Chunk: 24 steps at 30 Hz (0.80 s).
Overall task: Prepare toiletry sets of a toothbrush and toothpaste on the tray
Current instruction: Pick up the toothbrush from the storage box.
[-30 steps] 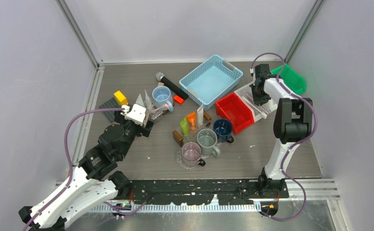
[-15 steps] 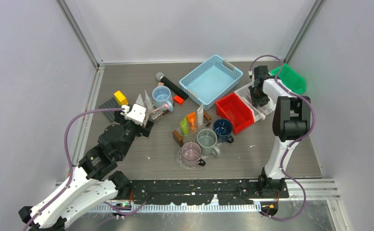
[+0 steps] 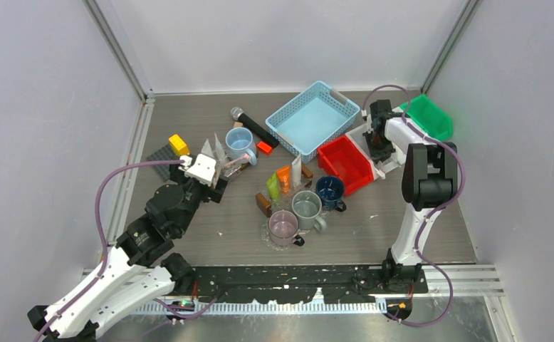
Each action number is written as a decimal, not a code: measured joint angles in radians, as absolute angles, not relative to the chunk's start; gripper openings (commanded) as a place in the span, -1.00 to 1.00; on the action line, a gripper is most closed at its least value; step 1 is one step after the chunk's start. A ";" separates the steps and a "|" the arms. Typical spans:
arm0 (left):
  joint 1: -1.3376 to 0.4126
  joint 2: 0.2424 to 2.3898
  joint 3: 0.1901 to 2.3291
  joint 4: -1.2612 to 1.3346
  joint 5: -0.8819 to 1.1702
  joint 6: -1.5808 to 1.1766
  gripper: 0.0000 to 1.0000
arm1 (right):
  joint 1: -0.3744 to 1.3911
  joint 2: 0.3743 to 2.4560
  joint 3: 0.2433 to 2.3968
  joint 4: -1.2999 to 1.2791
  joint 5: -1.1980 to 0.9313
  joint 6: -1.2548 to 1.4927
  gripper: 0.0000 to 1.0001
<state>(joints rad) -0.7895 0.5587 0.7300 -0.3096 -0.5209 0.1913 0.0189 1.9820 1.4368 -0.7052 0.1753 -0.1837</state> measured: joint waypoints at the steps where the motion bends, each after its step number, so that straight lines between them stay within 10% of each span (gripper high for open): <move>1: -0.789 0.558 0.730 -0.310 -0.521 0.191 0.74 | 0.023 1.967 1.438 -0.718 0.182 -0.184 -0.95; 24: -0.789 0.541 0.730 -0.310 -0.503 0.190 0.76 | 0.115 1.530 1.494 -0.945 0.091 0.238 -0.99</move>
<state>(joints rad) -0.7895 0.5407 0.7300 -0.3099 -0.5026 0.1902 0.1150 1.5303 1.4940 -0.9451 0.0910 0.2379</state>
